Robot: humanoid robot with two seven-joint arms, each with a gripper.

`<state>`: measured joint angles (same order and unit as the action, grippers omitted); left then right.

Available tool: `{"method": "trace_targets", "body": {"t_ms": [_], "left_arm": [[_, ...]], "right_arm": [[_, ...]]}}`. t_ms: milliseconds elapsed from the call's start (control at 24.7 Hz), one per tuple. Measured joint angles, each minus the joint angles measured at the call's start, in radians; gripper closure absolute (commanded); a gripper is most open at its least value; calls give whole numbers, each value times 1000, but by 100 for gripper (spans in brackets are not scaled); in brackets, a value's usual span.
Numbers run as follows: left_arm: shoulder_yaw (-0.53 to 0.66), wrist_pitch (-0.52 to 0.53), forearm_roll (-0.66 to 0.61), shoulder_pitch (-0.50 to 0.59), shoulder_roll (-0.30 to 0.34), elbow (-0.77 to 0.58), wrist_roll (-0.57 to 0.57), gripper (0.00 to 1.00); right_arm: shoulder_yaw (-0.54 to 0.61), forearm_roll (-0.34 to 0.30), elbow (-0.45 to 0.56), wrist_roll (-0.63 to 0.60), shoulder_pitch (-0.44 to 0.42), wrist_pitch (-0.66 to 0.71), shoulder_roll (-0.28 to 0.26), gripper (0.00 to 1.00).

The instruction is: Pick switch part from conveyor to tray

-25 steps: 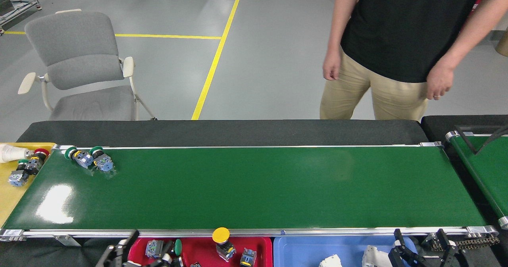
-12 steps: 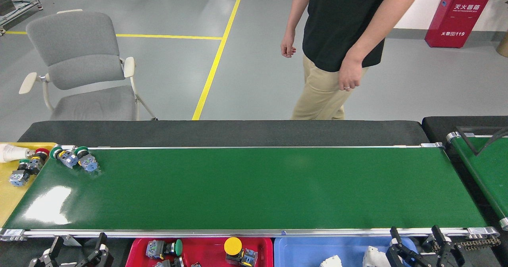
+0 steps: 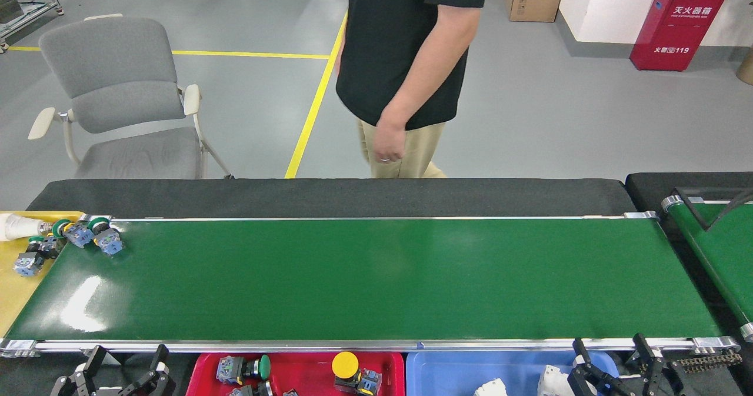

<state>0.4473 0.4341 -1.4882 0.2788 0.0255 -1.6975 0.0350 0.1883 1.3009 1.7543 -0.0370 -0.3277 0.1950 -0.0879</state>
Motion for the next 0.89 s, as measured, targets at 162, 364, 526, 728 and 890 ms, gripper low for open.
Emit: {"method": "trace_targets", "body": {"t_ms": [162,364,526,728,890], "left_arm": [[2,4,1,-16,22,4,-1,0],[2,6,1,-33,28,6,-1,0],[5,14,3,-33,43,28,-2,0],[32,16,5,-33,62,61,-2,0],[65,17,12,-31,63,79,-2,0]], "right_arm": [[12,-7,0,1,3,0,0,1],[12,-21,0,32,9,-4,0,1],[12,-22,0,42,10,-9,1,1],[12,-22,0,44,10,-8,5,1],[25,-22,0,45,10,-2,8,1]]}}
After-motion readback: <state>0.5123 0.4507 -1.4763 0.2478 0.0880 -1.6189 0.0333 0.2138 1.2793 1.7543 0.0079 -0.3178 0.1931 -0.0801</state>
